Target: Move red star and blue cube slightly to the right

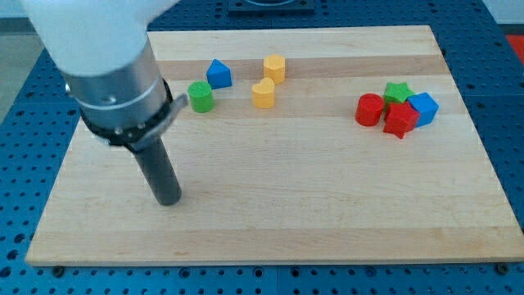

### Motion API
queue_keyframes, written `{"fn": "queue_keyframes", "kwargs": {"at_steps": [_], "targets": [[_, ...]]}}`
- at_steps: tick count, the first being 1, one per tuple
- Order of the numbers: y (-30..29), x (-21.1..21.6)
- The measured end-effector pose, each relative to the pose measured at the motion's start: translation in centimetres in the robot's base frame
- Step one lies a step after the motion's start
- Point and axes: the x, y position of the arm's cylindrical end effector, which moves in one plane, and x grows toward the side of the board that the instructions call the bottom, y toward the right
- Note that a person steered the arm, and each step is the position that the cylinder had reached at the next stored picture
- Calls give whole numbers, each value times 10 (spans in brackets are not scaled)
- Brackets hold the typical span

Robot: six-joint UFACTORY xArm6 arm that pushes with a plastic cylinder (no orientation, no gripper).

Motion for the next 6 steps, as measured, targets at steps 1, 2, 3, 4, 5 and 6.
{"fn": "queue_keyframes", "kwargs": {"at_steps": [1,2,3,4,5,6], "targets": [[30,-8],[71,-32],[125,-57],[179,-79],[230,-91],[274,-103]]}}
